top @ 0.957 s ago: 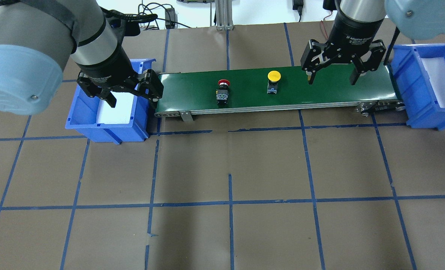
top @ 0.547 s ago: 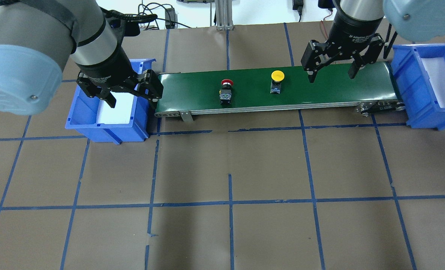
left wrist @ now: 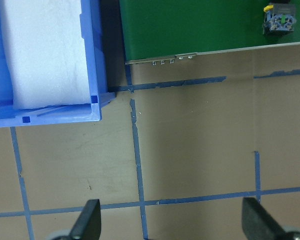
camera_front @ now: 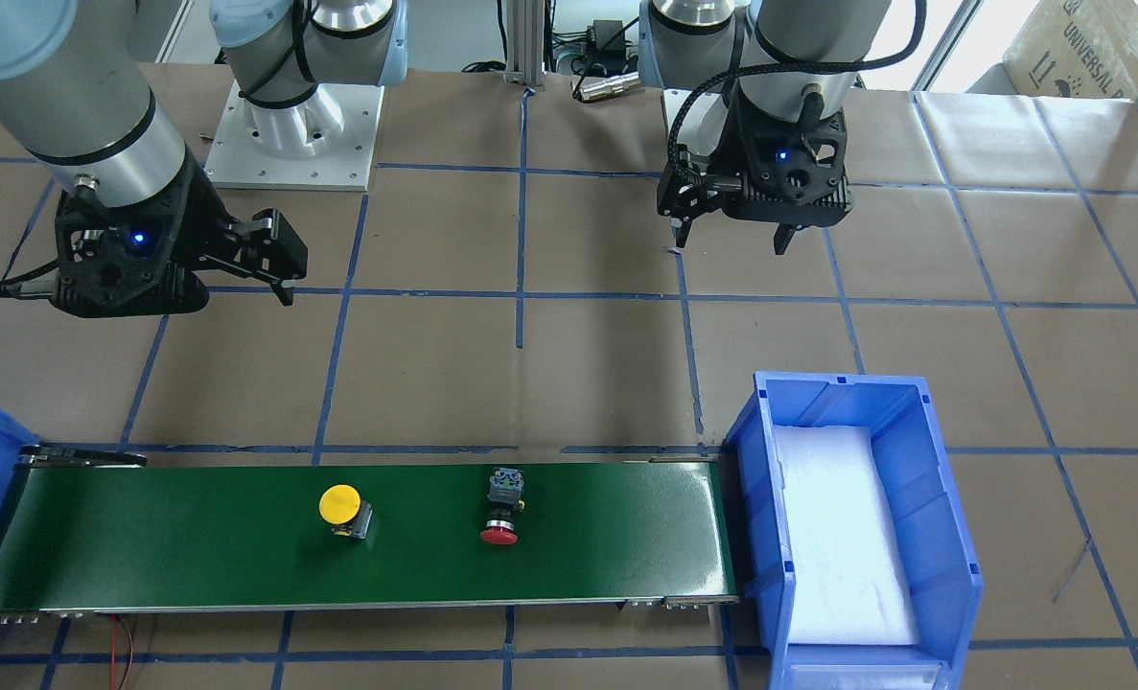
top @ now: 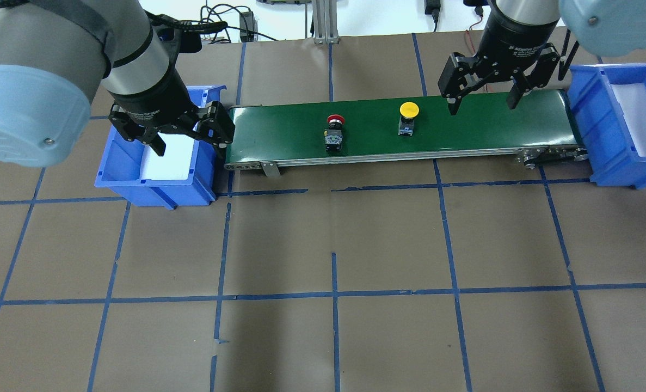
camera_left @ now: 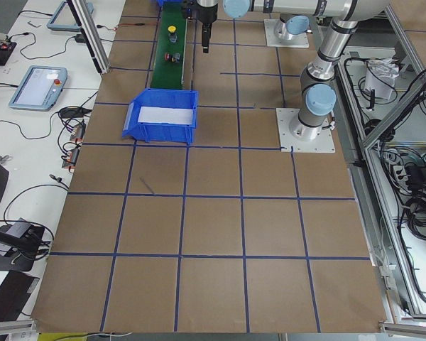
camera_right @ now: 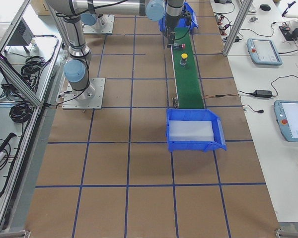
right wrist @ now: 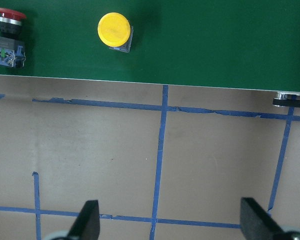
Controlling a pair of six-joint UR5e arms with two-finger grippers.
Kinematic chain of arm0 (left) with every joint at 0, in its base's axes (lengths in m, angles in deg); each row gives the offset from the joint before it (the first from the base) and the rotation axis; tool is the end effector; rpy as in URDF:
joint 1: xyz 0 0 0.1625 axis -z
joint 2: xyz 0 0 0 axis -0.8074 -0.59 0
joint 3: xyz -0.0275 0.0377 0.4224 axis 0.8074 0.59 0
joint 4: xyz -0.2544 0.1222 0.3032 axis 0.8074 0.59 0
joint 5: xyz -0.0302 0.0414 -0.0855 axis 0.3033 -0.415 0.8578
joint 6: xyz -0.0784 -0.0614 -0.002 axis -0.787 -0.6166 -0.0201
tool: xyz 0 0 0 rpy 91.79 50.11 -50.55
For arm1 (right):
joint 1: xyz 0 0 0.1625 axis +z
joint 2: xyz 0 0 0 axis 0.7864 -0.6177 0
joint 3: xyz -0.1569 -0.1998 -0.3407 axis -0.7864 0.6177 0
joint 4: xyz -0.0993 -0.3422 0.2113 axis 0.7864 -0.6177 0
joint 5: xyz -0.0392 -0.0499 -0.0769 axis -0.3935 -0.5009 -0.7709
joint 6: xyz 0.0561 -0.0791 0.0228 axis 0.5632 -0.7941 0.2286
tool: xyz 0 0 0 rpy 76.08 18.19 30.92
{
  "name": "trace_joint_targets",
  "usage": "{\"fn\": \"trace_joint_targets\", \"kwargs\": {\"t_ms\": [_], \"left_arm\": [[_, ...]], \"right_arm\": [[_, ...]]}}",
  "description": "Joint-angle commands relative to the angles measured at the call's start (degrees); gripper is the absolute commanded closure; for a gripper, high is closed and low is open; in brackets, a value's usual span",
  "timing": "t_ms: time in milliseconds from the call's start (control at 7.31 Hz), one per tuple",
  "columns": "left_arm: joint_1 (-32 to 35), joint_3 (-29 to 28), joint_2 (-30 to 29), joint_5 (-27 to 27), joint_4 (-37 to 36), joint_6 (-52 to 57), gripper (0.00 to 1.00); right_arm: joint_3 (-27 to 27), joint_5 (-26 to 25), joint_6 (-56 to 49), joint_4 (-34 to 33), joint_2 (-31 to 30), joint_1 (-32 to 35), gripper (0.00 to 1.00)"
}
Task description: Transport two buttons from left to right
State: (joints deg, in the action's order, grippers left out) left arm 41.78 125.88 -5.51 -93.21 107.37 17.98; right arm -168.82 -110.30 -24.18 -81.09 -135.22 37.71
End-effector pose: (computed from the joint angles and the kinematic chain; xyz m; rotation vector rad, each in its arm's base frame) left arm -0.1785 -0.4711 0.4745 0.1197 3.1226 -0.0100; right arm 0.1304 -0.5473 0.4717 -0.1303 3.1226 0.0793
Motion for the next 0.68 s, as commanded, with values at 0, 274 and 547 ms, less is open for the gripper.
{"fn": "trace_joint_targets", "kwargs": {"t_ms": [0,274,547], "left_arm": [[0.0,0.0,-0.1,-0.4,0.0,0.0,0.0],[0.0,0.0,-0.1,-0.4,0.0,0.0,0.0],[0.0,0.0,-0.1,-0.4,0.1,0.0,0.0]], "right_arm": [[1.0,-0.4,-0.2,0.0,0.4,-0.1,0.0],[0.9,0.0,-0.1,0.2,0.4,-0.1,0.0],[0.9,0.1,-0.1,0.2,0.4,-0.1,0.0]]}}
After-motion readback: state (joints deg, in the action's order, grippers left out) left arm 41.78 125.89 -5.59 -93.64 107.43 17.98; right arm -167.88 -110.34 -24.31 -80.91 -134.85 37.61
